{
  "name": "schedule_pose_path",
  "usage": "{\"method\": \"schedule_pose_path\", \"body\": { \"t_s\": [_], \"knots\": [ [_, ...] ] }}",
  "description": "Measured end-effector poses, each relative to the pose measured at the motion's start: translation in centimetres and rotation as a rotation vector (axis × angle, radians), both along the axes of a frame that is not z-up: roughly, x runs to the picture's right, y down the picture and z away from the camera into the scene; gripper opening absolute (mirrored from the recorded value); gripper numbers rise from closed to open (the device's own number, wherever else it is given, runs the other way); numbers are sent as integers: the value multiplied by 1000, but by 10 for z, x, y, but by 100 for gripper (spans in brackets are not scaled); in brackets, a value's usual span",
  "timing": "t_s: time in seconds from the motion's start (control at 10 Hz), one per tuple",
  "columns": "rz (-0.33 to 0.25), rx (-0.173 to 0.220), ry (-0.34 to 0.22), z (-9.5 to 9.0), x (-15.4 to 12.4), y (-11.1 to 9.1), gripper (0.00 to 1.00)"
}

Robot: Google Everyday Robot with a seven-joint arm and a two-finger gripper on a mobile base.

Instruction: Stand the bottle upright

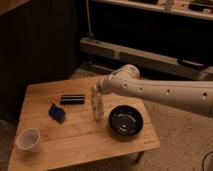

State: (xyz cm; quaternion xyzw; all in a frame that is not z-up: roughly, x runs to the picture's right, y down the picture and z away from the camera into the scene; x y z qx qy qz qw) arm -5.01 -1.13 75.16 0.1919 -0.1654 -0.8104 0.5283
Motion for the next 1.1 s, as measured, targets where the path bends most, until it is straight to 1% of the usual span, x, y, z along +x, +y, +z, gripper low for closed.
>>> {"method": "schedule_pose_path", "body": {
  "t_s": [0.1, 0.3, 0.6, 1.1],
  "knots": [
    [7, 13, -14, -1, 0, 0, 37],
    [-1, 45, -45, -4, -5, -1, 37],
    [-16, 76, -67, -5, -8, 0, 37],
    [-32, 96, -80, -5, -12, 8, 37]
  ]
}}
